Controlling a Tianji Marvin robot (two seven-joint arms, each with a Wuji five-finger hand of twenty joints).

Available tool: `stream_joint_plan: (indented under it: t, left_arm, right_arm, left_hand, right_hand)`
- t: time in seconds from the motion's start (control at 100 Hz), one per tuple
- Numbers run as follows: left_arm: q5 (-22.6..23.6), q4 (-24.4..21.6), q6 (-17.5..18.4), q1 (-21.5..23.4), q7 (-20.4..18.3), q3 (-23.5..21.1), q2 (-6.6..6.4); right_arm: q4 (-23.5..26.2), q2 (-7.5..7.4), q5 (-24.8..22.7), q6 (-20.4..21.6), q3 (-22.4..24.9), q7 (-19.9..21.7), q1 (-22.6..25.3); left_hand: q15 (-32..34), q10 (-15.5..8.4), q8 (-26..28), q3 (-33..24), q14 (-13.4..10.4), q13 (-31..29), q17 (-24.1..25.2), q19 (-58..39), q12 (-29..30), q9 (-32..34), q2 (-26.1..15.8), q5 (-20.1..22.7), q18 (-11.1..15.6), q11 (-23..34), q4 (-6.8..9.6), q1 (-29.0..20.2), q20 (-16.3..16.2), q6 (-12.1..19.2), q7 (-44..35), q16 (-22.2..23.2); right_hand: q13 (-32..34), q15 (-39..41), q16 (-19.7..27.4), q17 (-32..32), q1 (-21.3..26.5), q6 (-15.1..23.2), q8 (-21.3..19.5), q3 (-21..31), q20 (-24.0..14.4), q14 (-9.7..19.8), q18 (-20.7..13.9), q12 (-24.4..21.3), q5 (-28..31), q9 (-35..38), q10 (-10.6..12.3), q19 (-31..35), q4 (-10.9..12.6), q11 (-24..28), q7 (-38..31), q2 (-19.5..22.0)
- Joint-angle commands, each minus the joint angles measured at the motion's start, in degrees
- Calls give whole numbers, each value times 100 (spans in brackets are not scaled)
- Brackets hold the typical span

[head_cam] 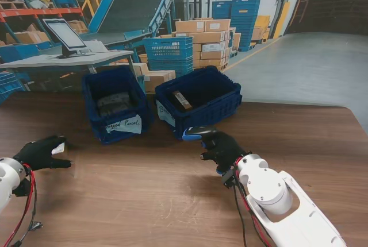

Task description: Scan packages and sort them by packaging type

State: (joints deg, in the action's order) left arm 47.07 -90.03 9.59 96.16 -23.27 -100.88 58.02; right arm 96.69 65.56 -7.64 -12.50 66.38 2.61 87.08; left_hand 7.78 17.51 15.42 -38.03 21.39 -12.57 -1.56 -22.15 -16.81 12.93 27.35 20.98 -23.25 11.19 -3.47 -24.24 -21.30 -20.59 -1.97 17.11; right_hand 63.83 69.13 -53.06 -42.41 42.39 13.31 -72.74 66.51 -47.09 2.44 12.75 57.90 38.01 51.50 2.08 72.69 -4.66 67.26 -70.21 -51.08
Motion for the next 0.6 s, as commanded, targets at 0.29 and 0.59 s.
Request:
stream_joint_plan:
  t: [0.29,0.59]
  left_arm:
    - [470,553,257,-670,-341,336,-148]
    - [623,1054,326,-1270,-776,667,-256]
  right_arm:
    - [27,45,19,36,-15,135,-14]
    - [6,38,47,51,-17,175,-24]
  left_hand:
    - [-149,-23,-100,-94,-219,328,135,195,94,-329,85,-364,118,-44,-151,313,93,-90,148,-103]
    - [-161,-24,-107,-8,-232,402,180,211,135,-370,-8,-475,148,-127,-159,320,110,-111,174,-118]
  right_hand:
    - [103,291,-111,-7,453,265,-284,82,-34,122,-13,32,341,7,-127,104,33,28,-377,235]
    - [103,292,-110,-5,455,265,-284,86,-34,119,-17,31,341,9,-123,103,32,30,-377,230]
